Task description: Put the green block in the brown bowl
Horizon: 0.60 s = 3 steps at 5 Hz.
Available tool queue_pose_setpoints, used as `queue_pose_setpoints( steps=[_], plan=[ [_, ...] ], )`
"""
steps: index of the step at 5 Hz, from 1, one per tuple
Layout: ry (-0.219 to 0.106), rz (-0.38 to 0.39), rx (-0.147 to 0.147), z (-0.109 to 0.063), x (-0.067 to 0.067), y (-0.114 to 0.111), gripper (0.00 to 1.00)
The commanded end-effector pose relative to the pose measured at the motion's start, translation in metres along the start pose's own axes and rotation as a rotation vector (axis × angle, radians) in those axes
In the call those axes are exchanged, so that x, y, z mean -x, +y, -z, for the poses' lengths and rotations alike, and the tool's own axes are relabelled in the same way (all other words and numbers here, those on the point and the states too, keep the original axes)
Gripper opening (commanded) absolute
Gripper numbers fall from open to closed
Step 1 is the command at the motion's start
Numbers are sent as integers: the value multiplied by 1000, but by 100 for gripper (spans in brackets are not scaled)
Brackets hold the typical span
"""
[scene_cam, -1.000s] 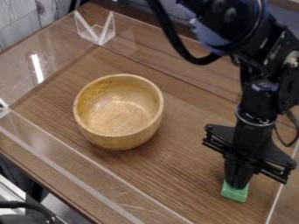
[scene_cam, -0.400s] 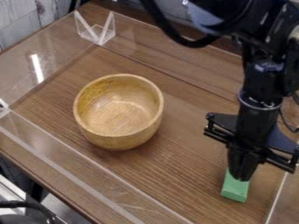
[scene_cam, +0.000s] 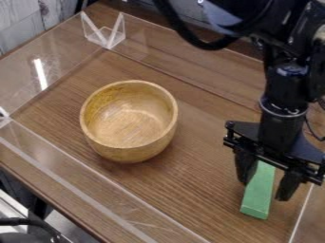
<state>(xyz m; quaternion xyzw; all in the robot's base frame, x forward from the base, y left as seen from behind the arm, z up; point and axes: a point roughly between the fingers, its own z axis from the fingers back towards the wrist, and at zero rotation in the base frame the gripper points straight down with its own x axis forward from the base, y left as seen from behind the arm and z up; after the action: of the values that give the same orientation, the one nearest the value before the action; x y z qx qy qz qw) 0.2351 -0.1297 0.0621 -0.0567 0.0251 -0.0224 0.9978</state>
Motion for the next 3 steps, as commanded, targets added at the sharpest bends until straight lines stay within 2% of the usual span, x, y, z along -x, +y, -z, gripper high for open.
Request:
queue_pose_setpoints(
  steps=[1, 2, 3],
  plan=[
    [-83, -2, 41, -19, -14, -6, 0],
    [-88, -8, 47, -18, -15, -7, 100],
    [-90, -9, 47, -8, -15, -5, 100]
  ],
)
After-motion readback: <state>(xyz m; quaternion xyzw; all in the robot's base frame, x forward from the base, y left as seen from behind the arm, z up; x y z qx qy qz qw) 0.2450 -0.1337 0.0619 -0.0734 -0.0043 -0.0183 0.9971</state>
